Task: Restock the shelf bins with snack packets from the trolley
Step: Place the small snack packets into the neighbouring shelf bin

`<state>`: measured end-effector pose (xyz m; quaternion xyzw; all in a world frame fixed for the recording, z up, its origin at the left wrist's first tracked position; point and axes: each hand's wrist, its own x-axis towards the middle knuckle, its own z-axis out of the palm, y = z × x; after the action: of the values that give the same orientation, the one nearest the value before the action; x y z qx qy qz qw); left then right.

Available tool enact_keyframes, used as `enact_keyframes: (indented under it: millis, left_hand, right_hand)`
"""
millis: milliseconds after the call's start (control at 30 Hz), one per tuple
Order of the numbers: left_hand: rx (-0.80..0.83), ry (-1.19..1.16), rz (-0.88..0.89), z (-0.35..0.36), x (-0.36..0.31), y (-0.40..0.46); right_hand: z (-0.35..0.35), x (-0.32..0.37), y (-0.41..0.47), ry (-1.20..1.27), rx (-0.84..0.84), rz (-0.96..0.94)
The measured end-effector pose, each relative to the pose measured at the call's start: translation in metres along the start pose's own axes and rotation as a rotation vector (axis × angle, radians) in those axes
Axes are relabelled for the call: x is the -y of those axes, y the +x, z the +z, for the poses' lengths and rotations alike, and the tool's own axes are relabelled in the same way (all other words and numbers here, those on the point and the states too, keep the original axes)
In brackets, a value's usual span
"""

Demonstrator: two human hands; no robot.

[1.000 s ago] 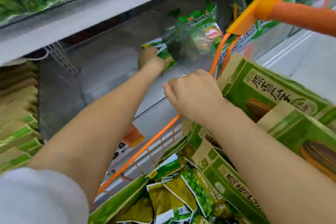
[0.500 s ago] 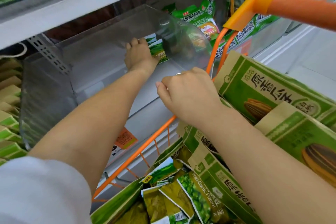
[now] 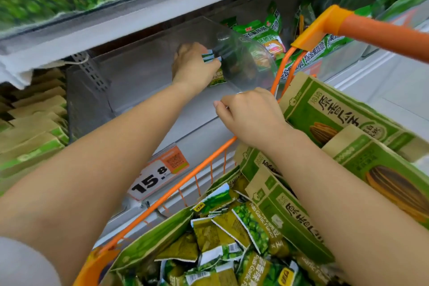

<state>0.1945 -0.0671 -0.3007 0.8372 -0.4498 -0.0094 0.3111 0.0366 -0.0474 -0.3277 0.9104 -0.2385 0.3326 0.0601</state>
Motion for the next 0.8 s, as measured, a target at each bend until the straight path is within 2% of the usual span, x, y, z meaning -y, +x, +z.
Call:
enact_keyframes:
  millis: [67,133,233,367,567,667,800]
  left_hand:
    - [-0.012,-0.106,0.059,-0.023,-0.01,-0.03]
    - [0.042,-0.149,0.164,-0.041,-0.015,-0.068]
    - [0.162,-0.127,0.313,-0.054,-0.006,-0.134]
    - [0.131,-0.114,0.372,-0.07,0.02,-0.208]
    - [0.099,-0.333,0.274,-0.092,0.039,-0.252]
    - [0.079,-0.362,0.238,-0.099,0.045,-0.261]
    - [0.065,-0.52,0.133,-0.113,0.042,-0.266]
  right_hand:
    - [-0.01,0.0,0.002,0.1,0.225,0.043]
    - [-0.023,0.001,0.002,0.217,0.333,0.136]
    - [-0.057,0.001,-0.004,0.311,0.334,0.238]
    - [-0.107,0.005,-0.046,0.108,0.344,0.327]
    - [-0.153,0.036,-0.109,-0.257,0.624,0.193]
    - [-0.16,0.041,-0.11,-0.128,0.579,0.227]
    - [-0.169,0.05,-0.089,0.304,0.355,0.411]
